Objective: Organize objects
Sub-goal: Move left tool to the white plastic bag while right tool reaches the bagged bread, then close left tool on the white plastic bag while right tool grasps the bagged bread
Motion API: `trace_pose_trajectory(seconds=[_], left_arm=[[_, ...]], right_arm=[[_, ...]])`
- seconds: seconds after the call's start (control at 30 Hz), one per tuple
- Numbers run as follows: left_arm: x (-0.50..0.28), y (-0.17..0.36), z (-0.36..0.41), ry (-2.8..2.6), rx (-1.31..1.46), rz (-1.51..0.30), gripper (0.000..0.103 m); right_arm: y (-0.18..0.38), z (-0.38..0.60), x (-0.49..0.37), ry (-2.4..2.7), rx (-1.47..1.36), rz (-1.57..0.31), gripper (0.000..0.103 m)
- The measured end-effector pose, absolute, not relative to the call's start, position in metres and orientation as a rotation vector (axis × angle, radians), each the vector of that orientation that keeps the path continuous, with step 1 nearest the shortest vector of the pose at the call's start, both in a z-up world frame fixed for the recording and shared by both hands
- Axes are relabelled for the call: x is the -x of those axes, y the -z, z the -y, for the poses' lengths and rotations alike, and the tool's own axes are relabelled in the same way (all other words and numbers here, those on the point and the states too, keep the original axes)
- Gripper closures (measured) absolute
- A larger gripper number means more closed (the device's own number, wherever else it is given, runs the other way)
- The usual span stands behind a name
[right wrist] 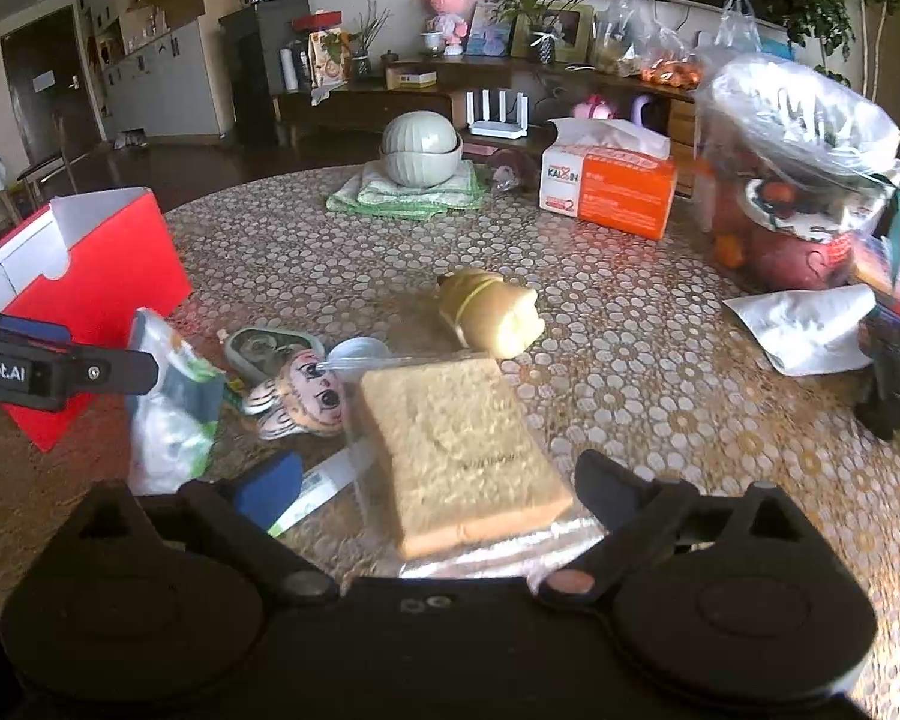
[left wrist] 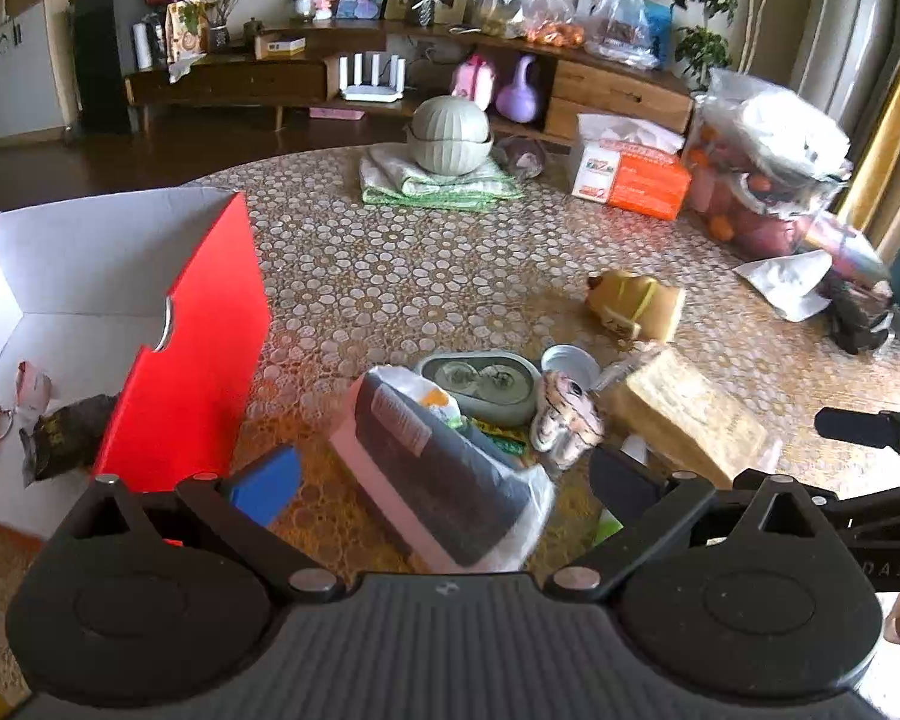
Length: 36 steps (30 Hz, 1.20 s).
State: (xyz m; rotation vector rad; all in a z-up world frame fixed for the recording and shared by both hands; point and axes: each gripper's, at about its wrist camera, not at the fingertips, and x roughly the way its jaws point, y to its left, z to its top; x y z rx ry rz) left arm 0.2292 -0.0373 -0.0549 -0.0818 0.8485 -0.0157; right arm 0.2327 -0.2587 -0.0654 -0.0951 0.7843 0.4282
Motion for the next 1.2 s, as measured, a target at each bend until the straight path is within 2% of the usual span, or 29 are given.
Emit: trace_pose_trajectory(seconds=[0.47, 0.6, 0.63, 0.7, 0.83, 0.9, 0.93, 1.0, 1.2], left_arm=[[-0.263, 0.091, 0.042, -0.044, 0.055, -0.93, 0.0], [-0.261, 0.097, 0.043, -0.031, 0.058, -0.941, 0.003], [-0.26, 0.097, 0.042, -0.029, 0.061, -0.941, 0.006], [-0.26, 0.098, 0.043, -0.023, 0.065, -0.954, 0.032], [-0.256, 0.096, 0.045, -0.005, 0.052, -0.951, 0.05], [-0.252, 0.093, 0.045, 0.001, 0.033, -0.939, 0.067], [-0.25, 0.091, 0.045, 0.003, 0.031, -0.935, 0.07], [-0.248, 0.09, 0.042, 0.012, 0.035, -0.936, 0.083], [-0.234, 0.084, 0.032, 0.044, 0.043, -0.903, 0.09]], right_arm=[[0.105, 0.254, -0.272, -0.409, 0.089, -0.864, 0.002], [0.107, 0.255, -0.274, -0.414, 0.063, -0.875, 0.012], [0.106, 0.255, -0.273, -0.413, 0.058, -0.877, 0.013], [0.105, 0.254, -0.271, -0.408, 0.062, -0.874, 0.022], [0.101, 0.255, -0.267, -0.392, 0.053, -0.877, 0.028], [0.099, 0.254, -0.265, -0.381, 0.058, -0.874, 0.029], [0.098, 0.253, -0.262, -0.374, 0.064, -0.869, 0.029], [0.094, 0.253, -0.257, -0.368, 0.064, -0.861, 0.03], [0.072, 0.253, -0.231, -0.366, 0.032, -0.834, 0.03]])
